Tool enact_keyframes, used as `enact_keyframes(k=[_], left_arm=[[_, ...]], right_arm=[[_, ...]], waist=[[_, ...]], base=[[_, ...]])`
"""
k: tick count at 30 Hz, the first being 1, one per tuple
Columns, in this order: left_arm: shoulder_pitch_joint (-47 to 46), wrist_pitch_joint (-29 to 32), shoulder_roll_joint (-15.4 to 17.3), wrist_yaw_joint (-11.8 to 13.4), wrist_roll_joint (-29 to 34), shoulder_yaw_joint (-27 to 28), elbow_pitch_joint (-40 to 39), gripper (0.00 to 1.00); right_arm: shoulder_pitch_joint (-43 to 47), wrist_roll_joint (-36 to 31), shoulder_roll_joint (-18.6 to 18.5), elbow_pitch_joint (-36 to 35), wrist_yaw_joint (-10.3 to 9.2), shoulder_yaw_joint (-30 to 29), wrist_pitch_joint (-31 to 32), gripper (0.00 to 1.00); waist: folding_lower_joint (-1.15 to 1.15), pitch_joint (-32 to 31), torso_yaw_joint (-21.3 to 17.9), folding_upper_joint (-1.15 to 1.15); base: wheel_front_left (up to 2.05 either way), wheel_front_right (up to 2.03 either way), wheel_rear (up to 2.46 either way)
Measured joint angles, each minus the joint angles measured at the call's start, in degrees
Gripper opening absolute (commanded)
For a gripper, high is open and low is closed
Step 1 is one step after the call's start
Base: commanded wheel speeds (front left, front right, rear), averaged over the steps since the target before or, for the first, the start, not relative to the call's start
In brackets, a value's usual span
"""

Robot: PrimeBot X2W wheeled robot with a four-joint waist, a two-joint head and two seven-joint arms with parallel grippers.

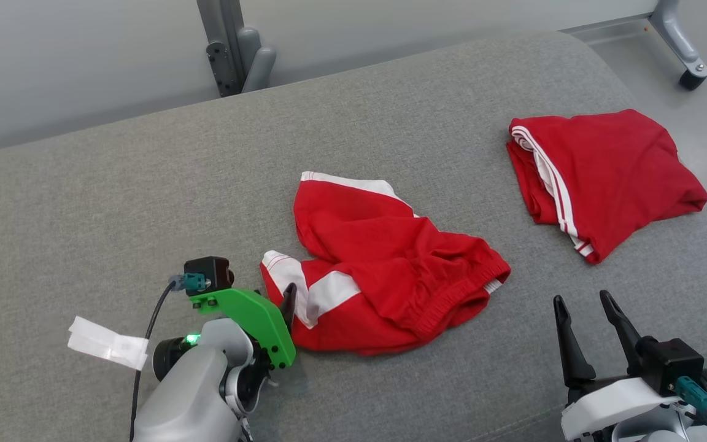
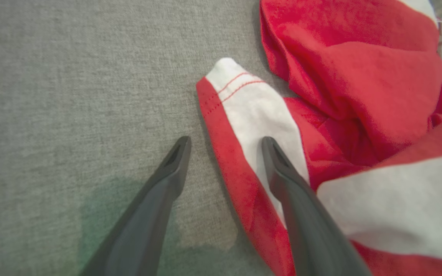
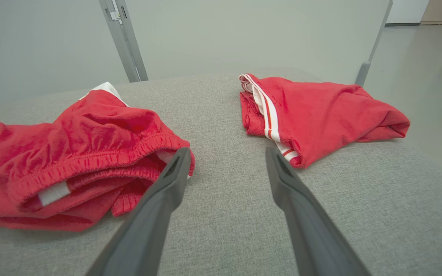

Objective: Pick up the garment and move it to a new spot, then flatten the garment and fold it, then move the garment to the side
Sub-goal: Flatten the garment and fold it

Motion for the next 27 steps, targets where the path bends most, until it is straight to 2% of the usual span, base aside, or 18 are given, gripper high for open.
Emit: enact_keyframes(k=[1, 2, 3, 11, 12, 16, 20, 27], left_arm=[[-0.5, 0.5, 0.0, -0.4, -1.0, -0.7, 0.8, 0.43], [-1.0, 1.1, 0.1, -0.9, -1.5, -1.5, 1.4, 0.43], [-1.2, 1.5, 0.2, -1.5, -1.8, -2.3, 1.9, 0.0], [-2.2, -5.8, 0.0, -4.5, -5.3, -0.9, 2.7, 0.0], [-3.1, -8.3, 1.1, -4.9, -5.3, 0.1, 1.2, 0.0], [-4.8, -11.6, 4.3, -5.3, -5.2, 2.0, -4.6, 0.0], [-6.7, -10.5, 9.2, -3.7, -4.3, 3.2, -16.5, 0.0], [-9.6, -1.7, 16.0, 0.9, -2.2, 3.3, -36.8, 0.0]], right_arm=[[0.0, 0.0, 0.0, 0.0, 0.0, -0.1, 0.0, 1.0], [0.0, 0.0, 0.0, 0.0, 0.0, -0.2, 0.0, 1.0], [0.0, 0.0, 0.0, 0.1, 0.0, -0.2, 0.0, 1.0], [0.2, 0.0, -0.1, 0.5, 0.0, -1.2, 0.0, 1.0], [0.4, -0.1, -0.2, 0.5, 0.0, -1.5, 0.0, 1.0], [1.2, -0.1, -0.5, 0.5, 0.0, -1.6, 0.0, 1.0], [1.9, -0.2, -0.7, 0.6, 0.0, -1.6, 0.0, 1.0], [2.7, -0.4, -0.6, 0.8, 0.01, -0.9, 0.0, 1.0]], waist=[[0.0, 0.2, -0.3, 0.0], [0.0, 0.4, -0.5, 0.0], [0.0, 0.6, -0.7, 0.0], [0.0, -0.2, 0.4, 0.0], [0.0, -0.5, 1.0, 0.0], [0.0, -1.4, 2.4, 0.0], [0.0, -3.0, 3.8, 0.0], [0.0, -5.3, 4.4, 0.0]], base=[[0.0, 0.0, 0.0], [0.0, 0.0, 0.0], [0.0, 0.0, 0.0], [0.0, 0.0, 0.0], [0.0, 0.0, 0.0], [0.0, 0.0, 0.0], [0.0, 0.0, 0.0], [0.0, 0.0, 0.0]])
